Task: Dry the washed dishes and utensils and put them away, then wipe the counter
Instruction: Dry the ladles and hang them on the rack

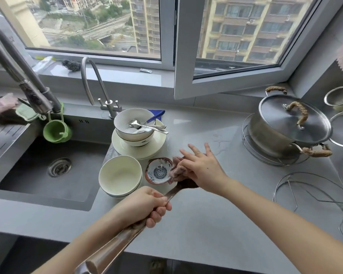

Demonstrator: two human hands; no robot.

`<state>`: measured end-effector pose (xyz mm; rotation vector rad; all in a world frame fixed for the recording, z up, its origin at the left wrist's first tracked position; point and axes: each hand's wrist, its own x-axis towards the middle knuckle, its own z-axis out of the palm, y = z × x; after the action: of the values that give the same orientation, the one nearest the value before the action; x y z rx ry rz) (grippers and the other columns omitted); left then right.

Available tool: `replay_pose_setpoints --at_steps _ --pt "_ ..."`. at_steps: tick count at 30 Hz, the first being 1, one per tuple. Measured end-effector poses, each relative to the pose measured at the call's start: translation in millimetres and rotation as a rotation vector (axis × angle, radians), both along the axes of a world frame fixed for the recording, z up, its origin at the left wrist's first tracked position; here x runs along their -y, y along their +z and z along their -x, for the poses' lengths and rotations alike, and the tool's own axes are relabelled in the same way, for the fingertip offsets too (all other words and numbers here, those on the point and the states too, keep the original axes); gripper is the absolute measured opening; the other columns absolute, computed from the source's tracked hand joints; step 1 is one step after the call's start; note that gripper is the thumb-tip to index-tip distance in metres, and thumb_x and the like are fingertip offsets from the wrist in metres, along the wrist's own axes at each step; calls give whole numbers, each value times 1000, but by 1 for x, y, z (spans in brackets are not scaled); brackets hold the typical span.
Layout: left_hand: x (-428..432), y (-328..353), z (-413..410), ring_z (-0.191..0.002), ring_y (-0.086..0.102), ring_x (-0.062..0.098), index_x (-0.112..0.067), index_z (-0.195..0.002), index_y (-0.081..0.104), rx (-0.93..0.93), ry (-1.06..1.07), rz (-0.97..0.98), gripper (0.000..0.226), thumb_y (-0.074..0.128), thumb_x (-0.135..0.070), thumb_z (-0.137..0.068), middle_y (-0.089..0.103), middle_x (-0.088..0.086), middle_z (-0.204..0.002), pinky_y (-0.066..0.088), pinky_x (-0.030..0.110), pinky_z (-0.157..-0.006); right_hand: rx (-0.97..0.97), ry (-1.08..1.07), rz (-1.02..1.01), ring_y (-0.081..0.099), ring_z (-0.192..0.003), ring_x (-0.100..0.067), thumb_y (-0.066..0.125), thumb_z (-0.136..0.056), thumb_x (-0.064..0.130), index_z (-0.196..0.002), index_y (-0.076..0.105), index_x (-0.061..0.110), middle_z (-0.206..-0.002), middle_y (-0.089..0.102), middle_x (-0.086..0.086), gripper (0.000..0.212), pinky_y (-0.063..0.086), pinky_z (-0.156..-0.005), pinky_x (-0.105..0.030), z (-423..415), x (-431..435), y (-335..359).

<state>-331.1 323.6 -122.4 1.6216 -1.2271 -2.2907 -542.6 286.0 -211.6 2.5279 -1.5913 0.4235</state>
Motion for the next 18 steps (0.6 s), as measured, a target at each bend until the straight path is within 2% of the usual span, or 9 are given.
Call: replay_pose_setpoints --at_steps 2,4,7,9,10,12,13,15,18 --pt "2 2 5 -32 29 4 -4 -76 51 23 -32 76 28 38 -10 -100 38 -5 -44 24 12 -29 -15 -73 36 64 -107 -39 52 -83 23 -89 67 18 -117 67 -12 17 46 -83 -67 3 0 8" --pt "6 6 10 -33 30 5 -4 -76 51 21 -41 126 26 40 -10 -99 38 -4 -45 25 12 -29 22 -170 138 65 -102 -34 52 -80 16 -83 68 16 -109 68 -13 16 52 -80 -53 -1 -4 17" --pt "11 11 11 -32 31 5 -2 -78 52 1 -52 116 24 41 -7 -99 38 -2 -46 24 12 -29 149 -197 208 60 -96 -23 52 -82 17 -78 69 17 -100 67 -5 18 45 -79 -37 -9 -20 18" --pt "12 11 9 -32 31 5 -2 -77 52 17 -75 88 25 41 -6 -99 39 -3 -45 24 12 -29 195 -99 151 60 -105 -21 53 -83 18 -82 69 20 -105 67 2 16 36 -87 -35 -4 -31 10" --pt "11 11 8 -32 31 4 -2 -77 52 27 -99 78 25 41 -6 -99 39 -3 -45 24 12 -29 158 -38 120 60 -111 -22 52 -83 19 -85 69 22 -107 67 4 17 35 -93 -36 3 -35 6" --pt "9 7 6 -33 32 5 -2 -78 54 45 -150 80 24 41 -6 -98 40 -3 -46 25 13 -30 -25 84 54 58 -119 -25 58 -78 15 -88 69 23 -111 66 6 17 39 -101 -49 22 -39 5" --pt "8 6 6 -33 32 5 -2 -78 54 57 -171 94 24 42 -7 -98 41 -3 -46 26 14 -30 -134 131 20 57 -120 -27 65 -69 8 -89 69 22 -111 66 5 24 42 -98 -58 31 -39 10" --pt "4 3 9 -33 33 6 -4 -78 54 83 -205 145 24 41 -9 -98 41 -3 -47 28 15 -31 -293 164 -5 58 -119 -32 67 -58 -2 -87 69 19 -111 67 1 36 47 -88 -62 42 -37 20" --pt "6 1 15 -33 32 7 -5 -77 52 88 -206 215 25 38 -7 -98 39 -4 -46 27 15 -30 -277 31 108 63 -110 -35 49 -73 1 -83 69 15 -109 69 -3 26 56 -76 -46 41 -34 31"
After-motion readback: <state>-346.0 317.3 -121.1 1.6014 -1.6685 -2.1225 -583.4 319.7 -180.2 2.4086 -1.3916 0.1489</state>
